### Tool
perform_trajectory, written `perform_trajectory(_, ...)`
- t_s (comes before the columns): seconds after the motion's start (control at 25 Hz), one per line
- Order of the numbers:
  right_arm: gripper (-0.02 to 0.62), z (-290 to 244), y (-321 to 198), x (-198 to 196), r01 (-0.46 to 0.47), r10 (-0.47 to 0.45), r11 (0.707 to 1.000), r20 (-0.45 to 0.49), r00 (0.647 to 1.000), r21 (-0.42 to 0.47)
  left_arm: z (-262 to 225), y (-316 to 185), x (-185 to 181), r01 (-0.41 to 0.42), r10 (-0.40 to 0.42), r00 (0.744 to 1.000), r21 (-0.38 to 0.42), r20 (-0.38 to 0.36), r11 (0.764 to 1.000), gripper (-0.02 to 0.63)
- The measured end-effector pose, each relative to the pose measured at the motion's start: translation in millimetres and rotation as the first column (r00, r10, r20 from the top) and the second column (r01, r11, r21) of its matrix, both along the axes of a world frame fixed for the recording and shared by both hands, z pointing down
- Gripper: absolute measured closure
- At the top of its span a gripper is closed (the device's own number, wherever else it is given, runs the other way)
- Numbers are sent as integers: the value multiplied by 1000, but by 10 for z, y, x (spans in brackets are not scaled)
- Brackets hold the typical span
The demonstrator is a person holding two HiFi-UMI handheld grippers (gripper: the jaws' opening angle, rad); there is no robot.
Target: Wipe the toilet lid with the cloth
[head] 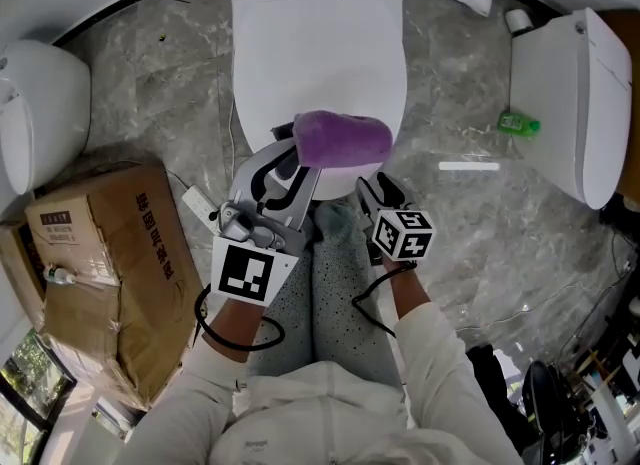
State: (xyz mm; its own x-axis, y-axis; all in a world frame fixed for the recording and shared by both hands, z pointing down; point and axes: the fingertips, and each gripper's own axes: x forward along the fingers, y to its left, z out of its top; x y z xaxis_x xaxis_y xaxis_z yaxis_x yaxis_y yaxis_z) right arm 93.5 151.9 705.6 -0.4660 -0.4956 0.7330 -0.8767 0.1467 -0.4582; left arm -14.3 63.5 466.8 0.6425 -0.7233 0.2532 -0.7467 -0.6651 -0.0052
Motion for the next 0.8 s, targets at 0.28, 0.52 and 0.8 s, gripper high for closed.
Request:
perform_trajectory(0.28, 402, 131, -11, -49, -71, 77, 995, 84, 994, -68, 36, -66, -51, 7, -7, 1000, 4, 4, 1000, 549)
perform_trajectory(0.52, 402, 115, -43, -13, -196, 225, 968, 194, 955, -158, 22, -101, -36, -4, 4, 1000, 7, -4, 1000, 549)
perform_trajectory(0.8, 412, 66, -66, 35, -335, 389, 913, 251, 886, -233, -2, -112, 19, -21, 21, 1000, 2, -9, 1000, 549)
